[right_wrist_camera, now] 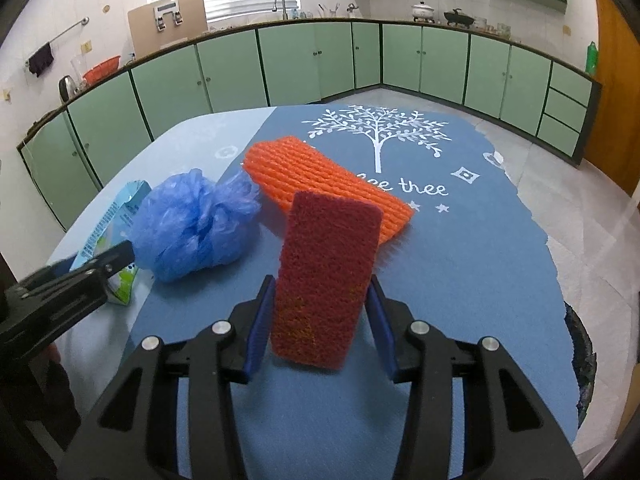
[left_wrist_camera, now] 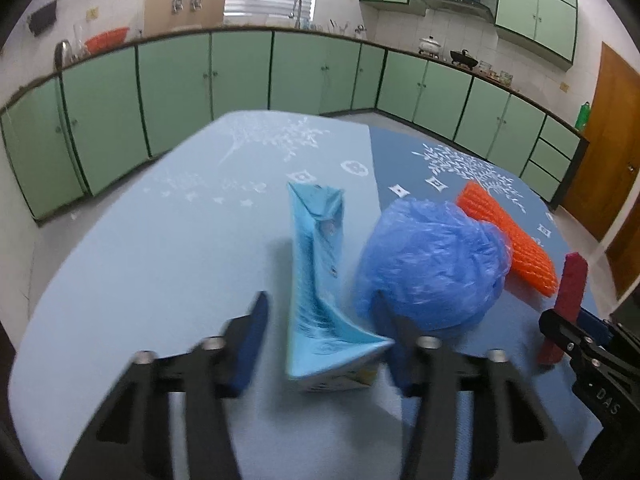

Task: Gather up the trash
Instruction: 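Grasp and lift the red scouring pad with the right tool, then grasp the blue milk carton with the left tool while the right tool holds the red pad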

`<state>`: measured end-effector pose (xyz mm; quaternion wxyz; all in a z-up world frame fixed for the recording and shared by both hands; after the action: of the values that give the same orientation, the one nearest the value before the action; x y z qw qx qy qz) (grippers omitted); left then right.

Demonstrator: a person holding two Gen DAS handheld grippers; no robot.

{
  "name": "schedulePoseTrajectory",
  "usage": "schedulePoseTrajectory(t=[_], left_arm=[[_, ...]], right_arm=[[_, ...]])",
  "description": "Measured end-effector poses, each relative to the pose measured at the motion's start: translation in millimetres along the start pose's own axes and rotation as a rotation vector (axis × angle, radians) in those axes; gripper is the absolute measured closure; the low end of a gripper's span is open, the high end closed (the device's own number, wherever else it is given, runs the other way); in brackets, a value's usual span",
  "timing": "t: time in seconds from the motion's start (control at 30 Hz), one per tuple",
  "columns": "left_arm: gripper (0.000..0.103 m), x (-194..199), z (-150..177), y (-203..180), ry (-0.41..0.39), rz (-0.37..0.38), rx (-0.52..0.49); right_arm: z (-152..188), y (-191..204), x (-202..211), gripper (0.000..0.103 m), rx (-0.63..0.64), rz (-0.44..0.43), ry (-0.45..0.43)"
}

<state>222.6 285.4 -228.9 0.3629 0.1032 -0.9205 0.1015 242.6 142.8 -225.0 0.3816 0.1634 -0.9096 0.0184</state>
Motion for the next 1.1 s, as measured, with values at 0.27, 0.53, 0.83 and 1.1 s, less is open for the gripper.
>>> schedulePoseTrajectory(t=[0.27,0.53,0.83,1.1], left_arm=[[0.068,19.7,5.6,-5.0,-0.014,0.024,0.005],[0.068,55.1,3.6,-11.2,-0.063,0.041,-0.011],[0.061,48.3,35.5,-17.9,0.026,0.050,0.006],[0.083,35.6,25.9,-17.0,0.015,0.026,0.010]], right_arm=[[-11.5,-2.7,22.0,0.060,-0.007,-0.012,-0.044],[-17.9,-0.6,43.9,0.060,0.005,-0.025,-0.079],[-9.3,-3.2,49.3,0.060,0.017,-0.018,-0.051],[-5.8,-6.7,47.8,0.060,0.018,-0.006,-0.042]])
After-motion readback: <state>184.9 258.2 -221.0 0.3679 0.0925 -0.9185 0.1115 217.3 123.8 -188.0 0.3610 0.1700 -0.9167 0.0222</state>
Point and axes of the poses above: each gripper's, at about its wrist camera, not at the fingertips, and x roughly against the way its jaws point, y to its left, z to its underside, the point moved 9 cm from there along -x, roughly the way its jaws point, and after that the axes turned 1 degree about -x, right-handed, at the moved point
